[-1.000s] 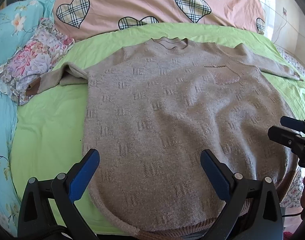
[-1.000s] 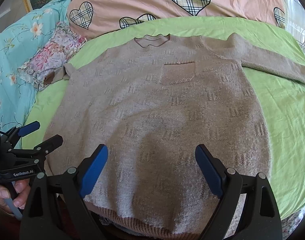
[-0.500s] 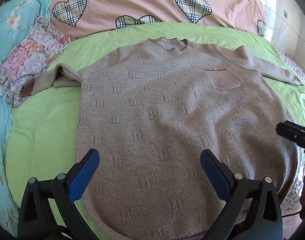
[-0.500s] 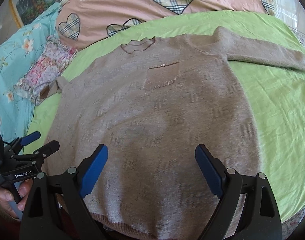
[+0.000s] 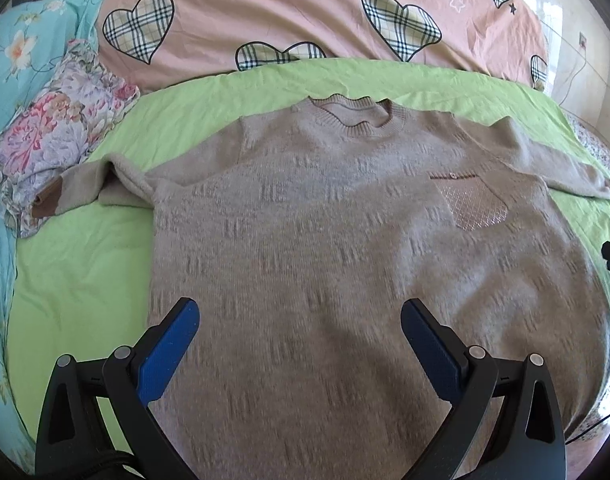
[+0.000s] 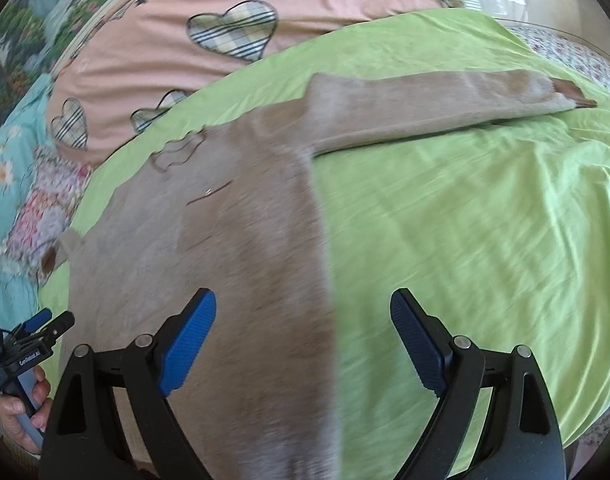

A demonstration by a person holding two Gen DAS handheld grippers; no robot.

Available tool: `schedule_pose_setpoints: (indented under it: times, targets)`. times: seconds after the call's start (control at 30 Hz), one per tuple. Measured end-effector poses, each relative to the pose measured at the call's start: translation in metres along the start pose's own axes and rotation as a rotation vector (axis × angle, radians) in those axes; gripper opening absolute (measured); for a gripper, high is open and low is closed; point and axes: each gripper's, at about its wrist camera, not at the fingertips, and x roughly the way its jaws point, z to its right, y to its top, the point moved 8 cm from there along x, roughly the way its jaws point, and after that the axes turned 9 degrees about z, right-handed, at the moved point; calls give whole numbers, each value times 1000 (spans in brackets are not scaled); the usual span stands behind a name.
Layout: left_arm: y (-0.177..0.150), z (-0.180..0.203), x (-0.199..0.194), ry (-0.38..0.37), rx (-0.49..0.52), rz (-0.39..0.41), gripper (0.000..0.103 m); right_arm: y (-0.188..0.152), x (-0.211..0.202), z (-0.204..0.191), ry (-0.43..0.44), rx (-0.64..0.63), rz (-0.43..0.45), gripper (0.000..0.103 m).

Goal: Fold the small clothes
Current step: 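Grasp the brown sleeve cuff with the right tool and lift it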

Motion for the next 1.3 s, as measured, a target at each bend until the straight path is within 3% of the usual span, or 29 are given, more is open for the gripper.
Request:
schedule_pose_setpoints:
  times: [0.27,0.33,0.4,0.63,0.73,0.77,0.8,1.0,1.17,1.3]
  targets:
    - [28,3,27,-14,-7,-10,101,74,4,112,-167,112,117,89]
    - [36,5,36,-20,-14,-14,101,96,3,145,-225,142,164,83]
    - [41,7,44,-17,-12,-21,101,117,6,182,-297,186,189,65]
    - [47,15,68,-19,-22,-50,101,161,20,279,-392,421,243,57]
    - [47,17,74,-20,-14,-57,101,167,31,301,-373,483,257,29]
    - [47,17,76,-24,-18,-59,101,169,35,297,-354,491,252,12]
    - [46,16,77,-28,-24,-60,101,174,37,288,-327,474,255,8]
    - [40,10,77,-56,-45,-64,101,191,46,163,-153,221,237,7]
    - [34,-4,69,-72,-76,-52,101,175,77,20,102,92,141,7]
    - [29,-24,64,-71,-118,-31,101,153,113,-94,323,70,40,7]
